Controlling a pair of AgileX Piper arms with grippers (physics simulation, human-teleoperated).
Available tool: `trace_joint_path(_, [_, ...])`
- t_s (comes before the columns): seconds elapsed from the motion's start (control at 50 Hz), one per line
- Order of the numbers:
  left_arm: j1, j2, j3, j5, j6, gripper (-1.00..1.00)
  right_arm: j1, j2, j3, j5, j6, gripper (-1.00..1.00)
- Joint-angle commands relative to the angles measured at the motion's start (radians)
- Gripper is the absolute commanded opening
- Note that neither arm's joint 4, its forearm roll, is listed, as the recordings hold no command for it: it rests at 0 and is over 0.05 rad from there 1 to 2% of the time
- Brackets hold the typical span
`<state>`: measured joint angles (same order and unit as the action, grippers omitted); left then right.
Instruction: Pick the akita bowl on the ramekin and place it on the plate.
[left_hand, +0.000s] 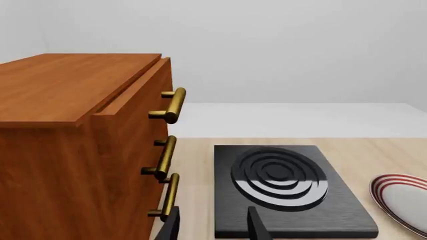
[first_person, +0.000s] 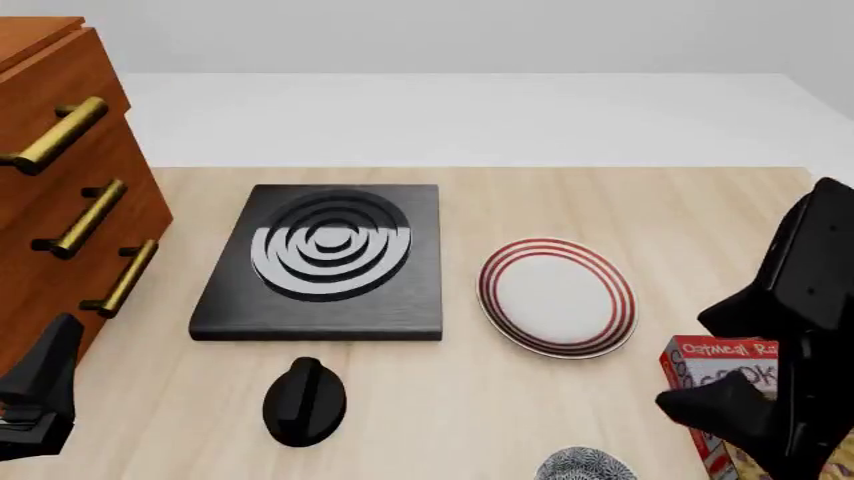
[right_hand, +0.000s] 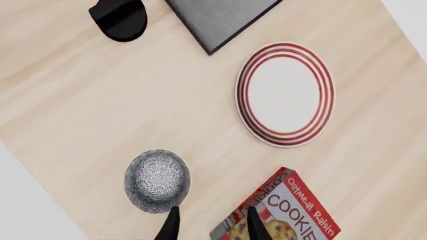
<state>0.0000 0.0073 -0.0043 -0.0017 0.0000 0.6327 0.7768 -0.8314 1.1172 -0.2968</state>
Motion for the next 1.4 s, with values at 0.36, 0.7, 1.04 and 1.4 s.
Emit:
trace_joint_path(0.36, [0.0,0.0,0.0,0.0,0.0,1.0,0.022,0.185,0.037,-0.08,-0.026,1.0])
trace_joint_path(0.7, [0.0,0.0,0.0,0.0,0.0,1.0,0.068,0.228,0.117,-0.159,0.006,1.0])
trace_joint_path(1.04, [0.0,0.0,0.0,0.0,0.0,1.0,0.091,0.274,0.252,-0.299,-0.019,1.0])
trace_joint_path(1.4, [0.0,0.0,0.0,0.0,0.0,1.0,0.151,0.32,0.331,-0.388,0.028,1.0])
